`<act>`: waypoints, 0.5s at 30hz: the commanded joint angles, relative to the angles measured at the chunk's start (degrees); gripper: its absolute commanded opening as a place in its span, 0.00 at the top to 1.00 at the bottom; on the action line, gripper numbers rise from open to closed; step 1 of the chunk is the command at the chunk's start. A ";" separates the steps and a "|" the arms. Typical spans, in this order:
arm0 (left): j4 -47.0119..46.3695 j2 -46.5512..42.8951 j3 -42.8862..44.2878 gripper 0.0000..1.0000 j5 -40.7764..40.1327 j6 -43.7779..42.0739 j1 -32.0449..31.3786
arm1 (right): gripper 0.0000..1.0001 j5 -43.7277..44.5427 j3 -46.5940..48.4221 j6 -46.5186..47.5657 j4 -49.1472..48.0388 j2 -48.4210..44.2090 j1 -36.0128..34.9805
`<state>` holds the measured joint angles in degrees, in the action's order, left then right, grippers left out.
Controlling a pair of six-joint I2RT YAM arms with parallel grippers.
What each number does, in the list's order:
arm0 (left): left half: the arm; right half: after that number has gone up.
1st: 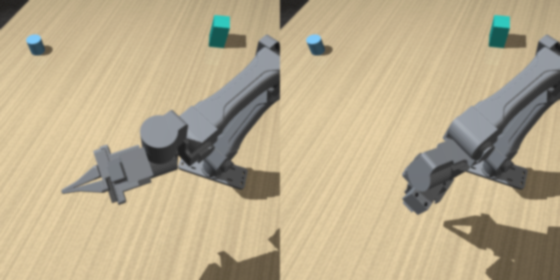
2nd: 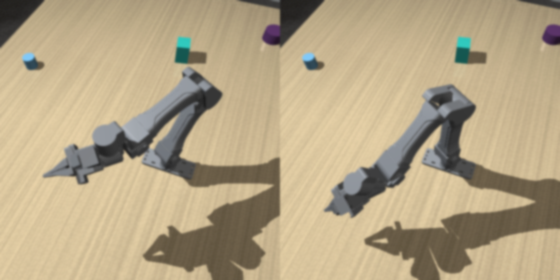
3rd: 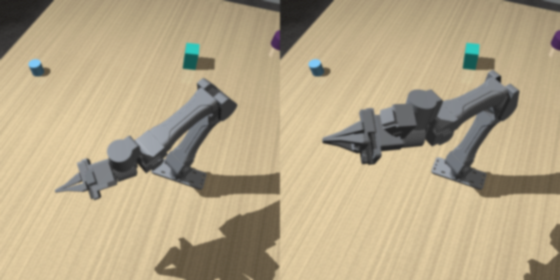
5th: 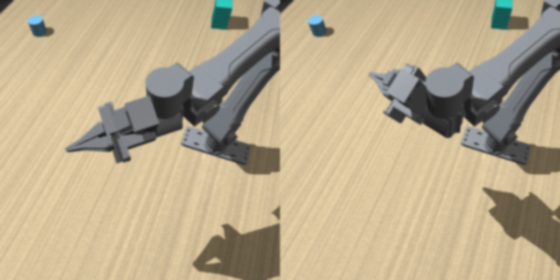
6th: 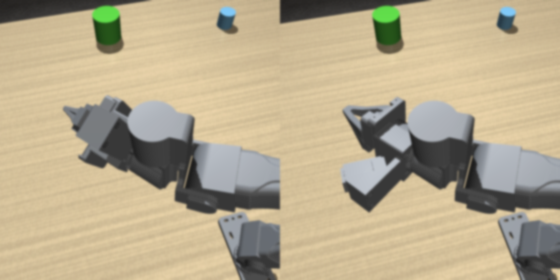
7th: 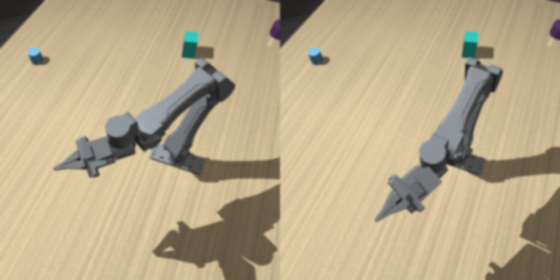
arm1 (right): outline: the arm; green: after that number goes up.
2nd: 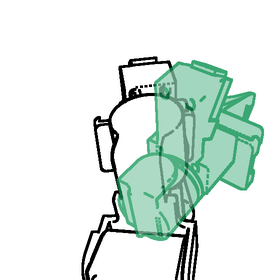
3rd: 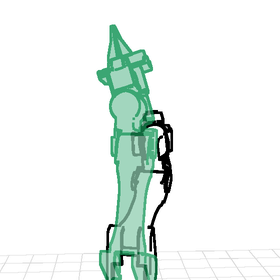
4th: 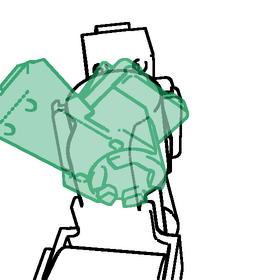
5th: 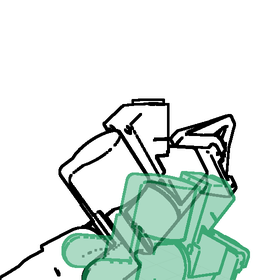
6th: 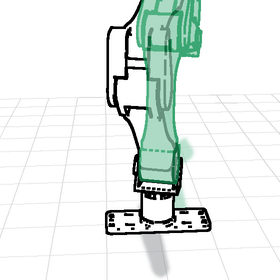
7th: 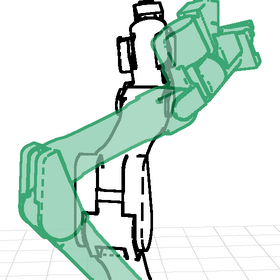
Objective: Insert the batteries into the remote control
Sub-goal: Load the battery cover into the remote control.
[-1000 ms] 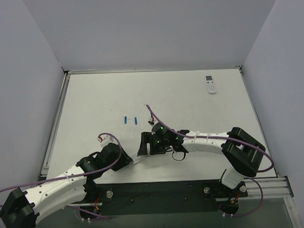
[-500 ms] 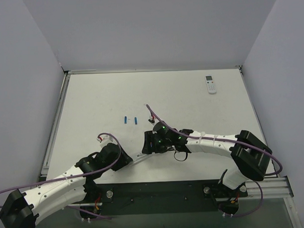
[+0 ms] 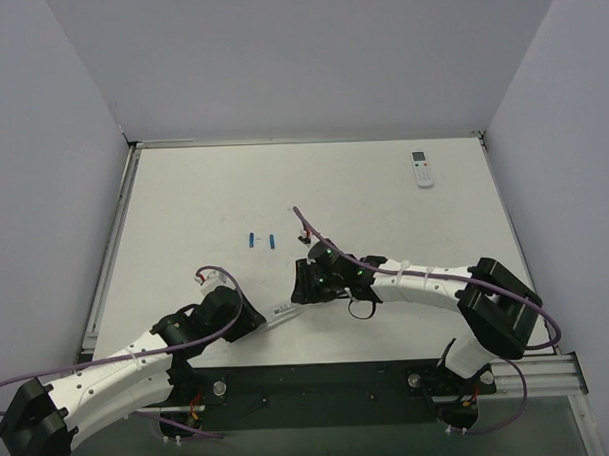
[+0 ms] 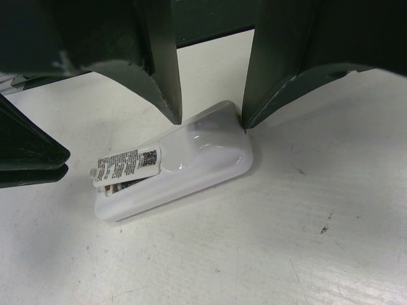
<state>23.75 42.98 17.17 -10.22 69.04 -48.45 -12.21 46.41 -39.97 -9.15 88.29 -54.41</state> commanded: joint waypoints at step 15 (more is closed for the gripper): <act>-1.33 0.44 0.41 0.48 -0.07 0.66 -0.25 | 0.88 -2.03 2.28 1.56 -0.43 4.70 0.10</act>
<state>23.75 43.33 17.17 -10.20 69.04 -48.45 -13.17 46.52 -38.94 -9.26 92.31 -54.41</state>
